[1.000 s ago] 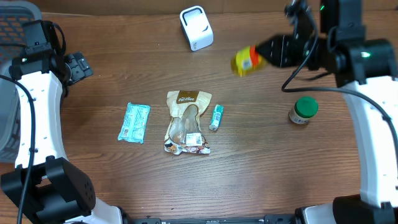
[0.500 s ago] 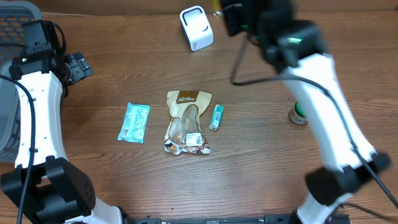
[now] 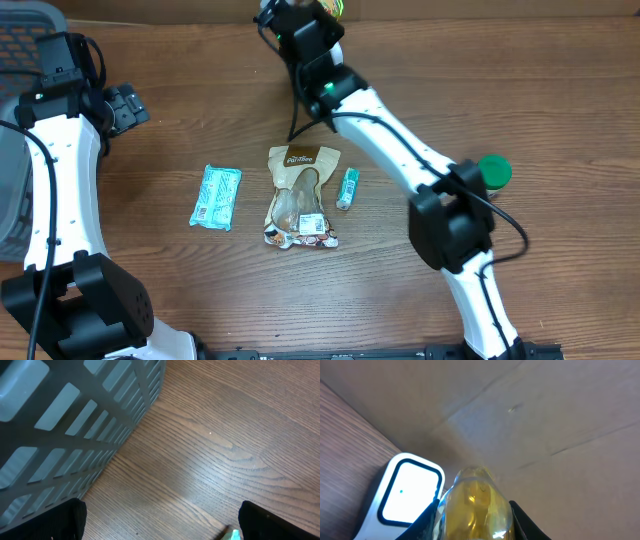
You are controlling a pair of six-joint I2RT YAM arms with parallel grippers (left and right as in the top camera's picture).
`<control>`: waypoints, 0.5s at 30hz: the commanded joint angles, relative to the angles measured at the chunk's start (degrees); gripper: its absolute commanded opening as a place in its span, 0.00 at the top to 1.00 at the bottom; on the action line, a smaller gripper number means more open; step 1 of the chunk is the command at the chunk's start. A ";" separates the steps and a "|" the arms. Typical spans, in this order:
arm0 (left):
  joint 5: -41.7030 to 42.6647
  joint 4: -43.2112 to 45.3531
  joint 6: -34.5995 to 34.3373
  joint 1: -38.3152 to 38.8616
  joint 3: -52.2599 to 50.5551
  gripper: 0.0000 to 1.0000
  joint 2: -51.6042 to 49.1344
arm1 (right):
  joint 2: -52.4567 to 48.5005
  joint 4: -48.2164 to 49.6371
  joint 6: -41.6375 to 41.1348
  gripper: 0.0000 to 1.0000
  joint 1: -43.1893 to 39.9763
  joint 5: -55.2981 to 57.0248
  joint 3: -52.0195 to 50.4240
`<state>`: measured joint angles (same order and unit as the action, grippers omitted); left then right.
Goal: Scan the item barcode
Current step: 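Hold the yellow bottle in front of the white scanner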
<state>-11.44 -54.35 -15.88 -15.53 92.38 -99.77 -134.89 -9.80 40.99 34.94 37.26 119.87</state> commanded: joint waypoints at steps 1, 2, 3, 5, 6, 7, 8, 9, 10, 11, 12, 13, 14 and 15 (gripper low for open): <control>-0.72 0.17 0.68 -0.52 1.01 0.00 0.52 | -2.73 3.65 4.07 0.96 -0.17 7.80 0.46; -0.74 0.17 0.66 -0.52 1.01 0.00 0.52 | -3.50 4.17 4.07 0.96 -0.17 7.91 0.46; -0.72 0.17 0.66 -0.52 1.01 0.00 0.52 | -4.11 4.79 4.07 0.96 -0.17 8.04 0.46; -0.72 0.17 0.68 -0.52 1.01 0.00 0.52 | -5.88 6.67 4.09 0.96 -0.17 8.35 0.46; -0.74 0.17 0.66 -0.52 1.01 0.00 0.52 | -6.34 7.04 4.09 0.96 -0.17 8.35 0.46; -0.74 0.17 0.68 -0.52 1.01 0.00 0.52 | -6.45 7.21 4.07 0.96 -0.17 8.26 0.46; -0.74 0.17 0.68 -0.52 1.01 0.00 0.52 | -6.80 7.30 4.07 0.96 -0.17 7.96 0.46; -0.74 0.17 0.66 -0.52 1.01 0.00 0.52 | -6.86 7.80 4.07 0.96 -0.17 7.93 0.46; -0.74 0.17 0.66 -0.52 1.01 0.01 0.52 | -7.06 8.24 4.09 0.96 -0.17 7.91 0.46; -0.72 0.17 0.66 -0.52 1.01 0.00 0.52 | -7.13 8.50 4.09 0.96 -0.15 7.87 0.46; -0.74 0.17 0.66 -0.52 1.01 0.00 0.52 | -7.23 8.48 4.09 0.96 -0.17 7.67 0.46; -0.74 0.17 0.66 -0.52 1.01 0.01 0.52 | -7.26 8.48 4.09 0.96 -0.17 7.69 0.46; -0.74 0.15 0.68 -0.52 1.01 0.00 0.52 | -7.32 8.48 4.09 0.96 -0.17 7.69 0.46; -0.72 0.17 0.66 -0.52 1.01 0.00 0.52 | -7.34 8.48 4.07 0.96 -0.17 7.69 0.46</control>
<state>-11.44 -54.33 -15.88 -15.53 92.38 -99.77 -142.23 -2.26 44.91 34.87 43.59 119.81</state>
